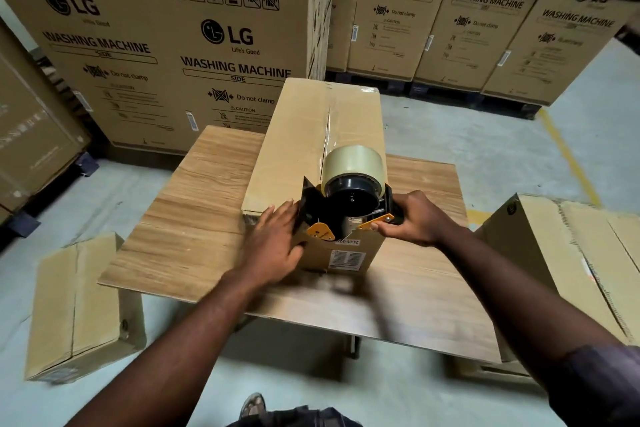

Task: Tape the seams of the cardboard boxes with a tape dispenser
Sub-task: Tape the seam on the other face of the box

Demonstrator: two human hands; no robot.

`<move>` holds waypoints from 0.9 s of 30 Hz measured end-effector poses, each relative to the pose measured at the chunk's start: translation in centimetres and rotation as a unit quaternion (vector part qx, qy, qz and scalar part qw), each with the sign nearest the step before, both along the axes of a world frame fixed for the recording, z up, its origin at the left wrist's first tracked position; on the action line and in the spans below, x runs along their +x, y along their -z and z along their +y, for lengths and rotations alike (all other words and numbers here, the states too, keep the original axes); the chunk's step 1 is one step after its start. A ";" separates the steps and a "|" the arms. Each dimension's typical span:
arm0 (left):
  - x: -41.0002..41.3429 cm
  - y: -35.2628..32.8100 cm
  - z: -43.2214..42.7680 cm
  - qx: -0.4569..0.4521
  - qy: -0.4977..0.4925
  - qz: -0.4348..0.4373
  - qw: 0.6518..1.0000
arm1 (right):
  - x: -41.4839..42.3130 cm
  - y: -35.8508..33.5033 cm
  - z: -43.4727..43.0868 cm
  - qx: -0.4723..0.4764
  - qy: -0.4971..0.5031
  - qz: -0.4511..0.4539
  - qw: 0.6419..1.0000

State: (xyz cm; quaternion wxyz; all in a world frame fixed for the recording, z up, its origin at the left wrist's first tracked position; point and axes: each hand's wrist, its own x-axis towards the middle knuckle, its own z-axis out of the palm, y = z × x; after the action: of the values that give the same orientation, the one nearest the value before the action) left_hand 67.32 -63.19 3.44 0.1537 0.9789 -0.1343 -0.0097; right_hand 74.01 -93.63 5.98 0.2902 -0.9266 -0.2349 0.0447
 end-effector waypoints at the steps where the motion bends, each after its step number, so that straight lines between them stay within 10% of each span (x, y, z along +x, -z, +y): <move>1: 0.1 0.2 0.2 0.000 0.002 0.002 1.000 | -0.1 -0.1 -0.1 0.004 0.002 -0.003 1.000; 27: -0.6 1.7 -8.8 -0.038 0.039 -0.030 0.998 | -2.5 3.7 -9.3 0.051 0.095 -0.048 0.993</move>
State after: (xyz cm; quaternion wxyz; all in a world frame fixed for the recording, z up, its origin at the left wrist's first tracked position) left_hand 66.69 -71.98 1.78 0.1862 0.9663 -0.1769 0.0193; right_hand 71.51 -102.96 2.30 0.3282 -0.9298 -0.1617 -0.0398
